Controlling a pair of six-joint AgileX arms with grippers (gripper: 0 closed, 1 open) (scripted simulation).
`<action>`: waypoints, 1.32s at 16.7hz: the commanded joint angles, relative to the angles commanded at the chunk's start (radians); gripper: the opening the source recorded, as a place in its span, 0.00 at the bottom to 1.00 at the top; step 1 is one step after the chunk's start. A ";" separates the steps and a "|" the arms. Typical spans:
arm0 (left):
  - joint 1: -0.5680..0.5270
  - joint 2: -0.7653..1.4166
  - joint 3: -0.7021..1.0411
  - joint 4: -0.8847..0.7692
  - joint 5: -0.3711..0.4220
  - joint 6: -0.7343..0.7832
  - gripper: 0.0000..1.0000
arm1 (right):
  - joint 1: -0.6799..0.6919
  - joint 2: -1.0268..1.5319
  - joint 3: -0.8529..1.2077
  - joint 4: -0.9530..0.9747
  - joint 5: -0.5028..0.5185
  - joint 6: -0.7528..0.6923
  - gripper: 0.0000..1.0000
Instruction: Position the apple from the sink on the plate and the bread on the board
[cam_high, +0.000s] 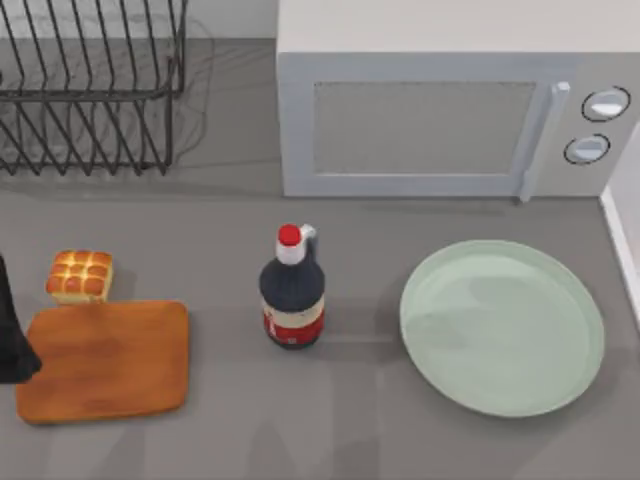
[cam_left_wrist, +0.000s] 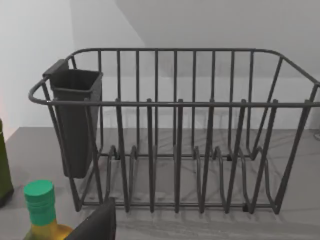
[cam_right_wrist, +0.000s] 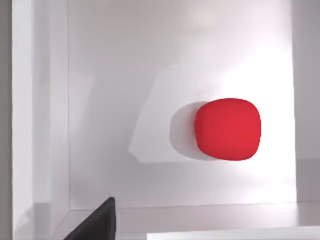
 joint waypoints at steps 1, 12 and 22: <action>0.000 0.000 0.000 0.000 0.000 0.000 1.00 | -0.013 0.078 0.058 -0.039 0.000 -0.013 1.00; 0.000 0.000 0.000 0.000 0.000 0.000 1.00 | -0.099 0.583 0.431 -0.292 0.001 -0.094 1.00; 0.000 0.000 0.000 0.000 0.000 0.000 1.00 | -0.094 0.657 0.384 -0.176 0.001 -0.092 1.00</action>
